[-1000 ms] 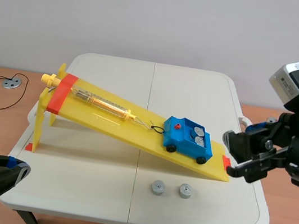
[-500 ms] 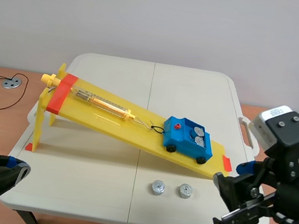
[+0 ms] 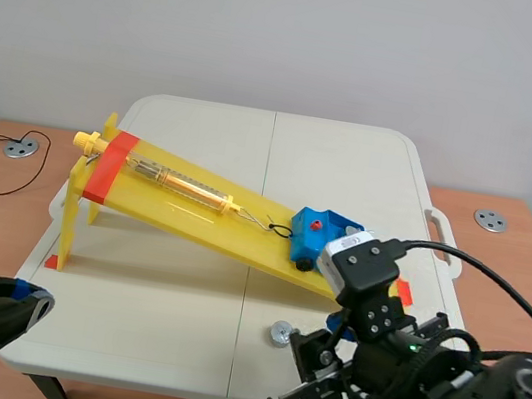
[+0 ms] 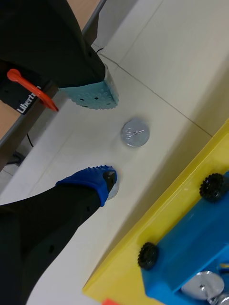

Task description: Place the four metal weights on the blue cart on the ramp.

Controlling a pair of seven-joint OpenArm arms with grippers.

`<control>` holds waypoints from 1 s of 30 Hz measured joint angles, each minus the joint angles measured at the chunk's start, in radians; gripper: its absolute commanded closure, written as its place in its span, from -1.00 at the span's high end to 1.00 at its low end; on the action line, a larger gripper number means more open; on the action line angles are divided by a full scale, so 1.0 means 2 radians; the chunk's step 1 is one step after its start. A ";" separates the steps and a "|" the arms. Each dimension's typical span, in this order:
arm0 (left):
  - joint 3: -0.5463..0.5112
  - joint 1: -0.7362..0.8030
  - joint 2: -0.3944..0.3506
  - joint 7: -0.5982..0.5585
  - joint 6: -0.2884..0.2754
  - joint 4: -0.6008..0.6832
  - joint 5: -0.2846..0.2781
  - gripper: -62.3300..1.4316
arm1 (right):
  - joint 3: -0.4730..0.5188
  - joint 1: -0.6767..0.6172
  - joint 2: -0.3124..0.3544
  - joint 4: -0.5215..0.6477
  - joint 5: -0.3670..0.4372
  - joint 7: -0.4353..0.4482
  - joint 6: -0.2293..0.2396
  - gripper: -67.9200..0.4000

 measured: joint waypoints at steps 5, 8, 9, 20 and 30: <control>0.000 0.000 0.000 0.000 0.000 0.000 0.000 -0.84 | -0.026 0.031 -0.023 -0.046 -0.021 0.014 -0.028 -0.16; 0.000 0.000 0.000 0.000 0.000 0.000 0.000 -0.84 | -0.037 0.047 -0.035 -0.073 -0.030 0.018 -0.044 -0.16; 0.000 0.000 0.000 0.000 0.000 0.000 0.000 -0.84 | -0.041 0.052 -0.038 -0.081 -0.032 0.019 -0.051 -0.16; 0.000 0.000 0.000 0.000 0.000 0.000 0.000 -0.84 | -0.068 0.080 -0.043 -0.141 -0.040 0.031 -0.080 -0.18; 0.000 0.000 0.000 0.000 0.000 0.000 0.000 -0.84 | -0.068 0.083 -0.043 -0.153 -0.040 0.046 -0.088 -0.55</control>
